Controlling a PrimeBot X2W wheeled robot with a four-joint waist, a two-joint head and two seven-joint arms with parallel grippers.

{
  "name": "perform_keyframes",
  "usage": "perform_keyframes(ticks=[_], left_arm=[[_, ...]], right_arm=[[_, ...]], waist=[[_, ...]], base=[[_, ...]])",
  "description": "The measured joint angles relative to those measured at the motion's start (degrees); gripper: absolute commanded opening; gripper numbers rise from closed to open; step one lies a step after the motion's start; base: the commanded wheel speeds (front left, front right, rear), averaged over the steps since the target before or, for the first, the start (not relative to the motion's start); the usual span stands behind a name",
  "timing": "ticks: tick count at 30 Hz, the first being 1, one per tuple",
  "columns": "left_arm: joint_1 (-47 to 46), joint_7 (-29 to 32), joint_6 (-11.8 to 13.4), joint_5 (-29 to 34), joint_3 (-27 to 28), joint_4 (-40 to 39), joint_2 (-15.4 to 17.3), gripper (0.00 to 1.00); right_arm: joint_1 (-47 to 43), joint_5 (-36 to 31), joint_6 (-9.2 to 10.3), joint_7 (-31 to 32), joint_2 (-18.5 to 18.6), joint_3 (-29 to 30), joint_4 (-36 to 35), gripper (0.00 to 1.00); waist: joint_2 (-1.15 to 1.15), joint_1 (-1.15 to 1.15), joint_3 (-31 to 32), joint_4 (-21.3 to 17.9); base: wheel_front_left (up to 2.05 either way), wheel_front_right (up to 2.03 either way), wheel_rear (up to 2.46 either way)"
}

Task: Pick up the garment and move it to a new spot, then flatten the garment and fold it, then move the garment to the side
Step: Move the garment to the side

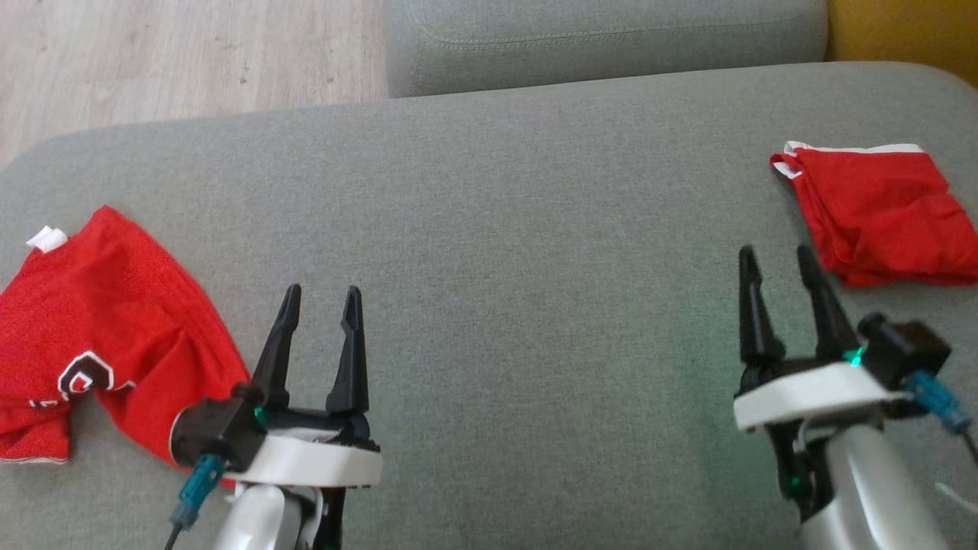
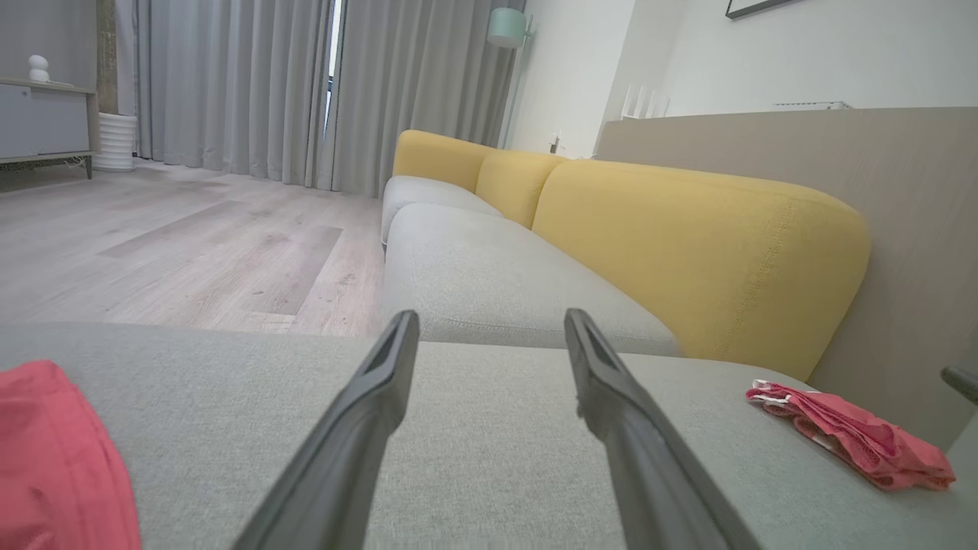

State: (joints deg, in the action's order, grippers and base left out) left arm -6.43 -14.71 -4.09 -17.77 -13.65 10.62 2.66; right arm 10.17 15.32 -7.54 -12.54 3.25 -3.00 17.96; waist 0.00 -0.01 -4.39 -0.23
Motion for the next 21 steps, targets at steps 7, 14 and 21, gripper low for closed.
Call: perform_keyframes(ticks=[7, 14, 21], left_arm=[[0.5, 0.0, 0.0, -0.4, 0.1, 0.2, 0.0, 1.0], [0.9, 0.0, 0.0, -0.5, 0.3, 0.0, 0.0, 1.0], [0.9, 0.0, 0.0, -0.6, 0.3, -0.4, 0.0, 1.0]], right_arm=[[-1.6, 0.2, 0.0, -1.4, -0.2, -0.3, 0.4, 1.0], [-1.6, 0.0, 0.0, -1.7, -0.3, -0.3, 0.4, 1.0], [-2.1, -0.3, 0.0, -1.7, -0.3, -0.3, 0.0, 1.0]], waist=[[0.0, 0.0, 0.3, 0.0], [0.0, 0.01, 0.7, -0.3], [0.0, 0.01, 0.8, -0.4]], base=[[0.0, 0.0, 0.0], [0.0, 0.0, 0.0], [0.0, 0.0, 0.0]])
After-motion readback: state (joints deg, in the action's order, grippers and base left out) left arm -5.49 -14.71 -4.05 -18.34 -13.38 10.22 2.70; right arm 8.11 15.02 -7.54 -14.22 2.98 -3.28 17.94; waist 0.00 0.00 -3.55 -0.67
